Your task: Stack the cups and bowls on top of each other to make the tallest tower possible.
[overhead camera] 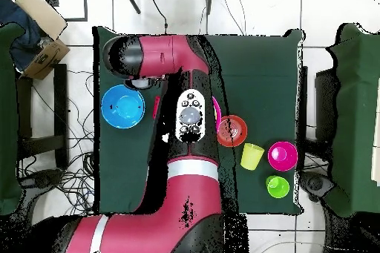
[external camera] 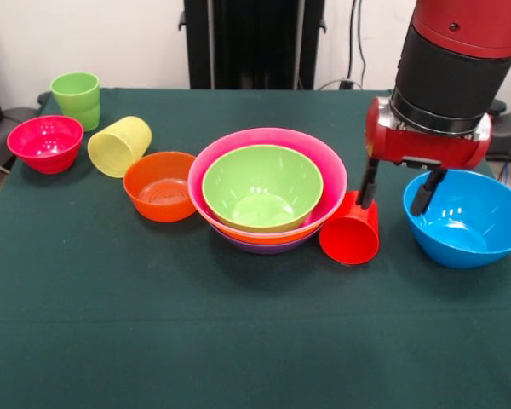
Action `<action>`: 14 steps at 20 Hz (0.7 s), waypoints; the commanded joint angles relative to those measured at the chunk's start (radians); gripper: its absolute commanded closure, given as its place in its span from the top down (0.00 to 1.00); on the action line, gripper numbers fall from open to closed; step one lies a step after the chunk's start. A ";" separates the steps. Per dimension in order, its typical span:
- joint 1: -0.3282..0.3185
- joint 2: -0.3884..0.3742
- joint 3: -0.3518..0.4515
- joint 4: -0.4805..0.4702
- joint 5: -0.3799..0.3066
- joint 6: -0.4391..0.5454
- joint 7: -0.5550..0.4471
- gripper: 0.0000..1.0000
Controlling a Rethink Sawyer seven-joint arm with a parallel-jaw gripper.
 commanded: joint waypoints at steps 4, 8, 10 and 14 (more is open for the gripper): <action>0.041 0.062 0.026 0.065 -0.018 -0.013 0.111 1.00; 0.063 0.055 0.010 0.082 -0.018 -0.030 0.130 1.00; 0.074 0.059 0.002 0.078 -0.019 -0.034 0.139 1.00; 0.085 0.061 -0.011 0.078 -0.002 -0.031 0.160 1.00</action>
